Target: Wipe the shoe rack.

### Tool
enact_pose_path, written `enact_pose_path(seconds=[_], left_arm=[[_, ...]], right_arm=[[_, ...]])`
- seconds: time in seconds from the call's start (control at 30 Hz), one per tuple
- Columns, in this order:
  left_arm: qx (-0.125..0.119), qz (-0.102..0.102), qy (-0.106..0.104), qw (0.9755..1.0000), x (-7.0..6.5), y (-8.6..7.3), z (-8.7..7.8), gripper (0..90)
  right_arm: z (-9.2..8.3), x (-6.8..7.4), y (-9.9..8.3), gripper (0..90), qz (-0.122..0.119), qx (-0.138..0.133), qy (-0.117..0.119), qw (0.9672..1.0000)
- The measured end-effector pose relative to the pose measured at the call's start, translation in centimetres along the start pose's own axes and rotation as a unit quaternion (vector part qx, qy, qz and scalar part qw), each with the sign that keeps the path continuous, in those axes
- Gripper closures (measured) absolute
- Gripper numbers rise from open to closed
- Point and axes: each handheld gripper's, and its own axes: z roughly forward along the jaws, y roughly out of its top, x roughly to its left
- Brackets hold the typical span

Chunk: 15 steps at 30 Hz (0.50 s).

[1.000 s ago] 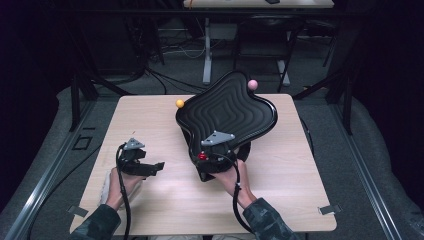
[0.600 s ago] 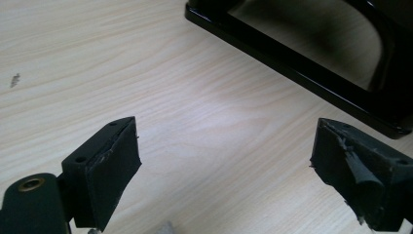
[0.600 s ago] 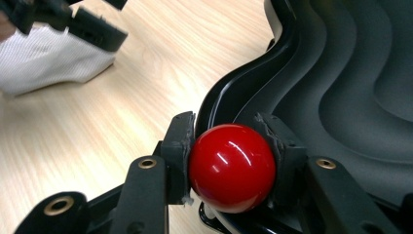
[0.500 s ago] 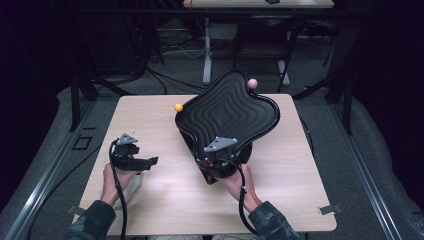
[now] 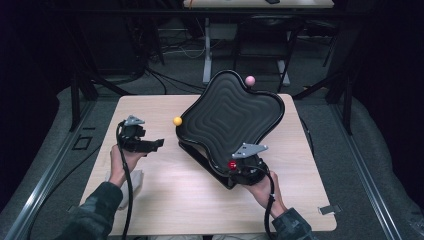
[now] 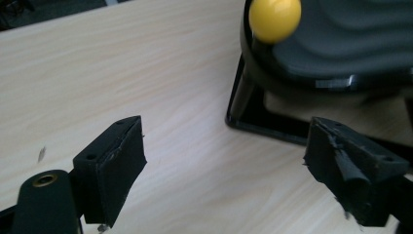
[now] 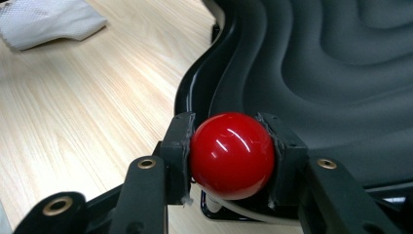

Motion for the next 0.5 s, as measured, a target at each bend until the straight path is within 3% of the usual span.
enact_pose_path(seconds=[0.1,0.27,0.33,0.5], left_arm=[[-0.008,0.008,-0.005,0.9999,-1.0,1.9,1.1,16.9],[-0.017,0.041,-0.007,0.9990,-2.8,4.3,2.7,28.7],[-0.006,0.054,-0.012,0.9984,-3.4,5.0,3.5,34.0],[0.020,0.090,0.006,0.9957,-4.5,5.7,5.4,53.0]], right_arm=[[-0.5,-0.4,-0.5,59.2,0.007,-0.003,0.000,1.0000],[-0.7,-0.6,-0.7,59.2,0.007,-0.004,-0.004,1.0000],[-0.7,-0.6,-0.7,59.2,0.007,-0.004,-0.006,0.9999],[-0.8,-0.8,-0.7,59.2,0.012,-0.001,-0.012,0.9999]])
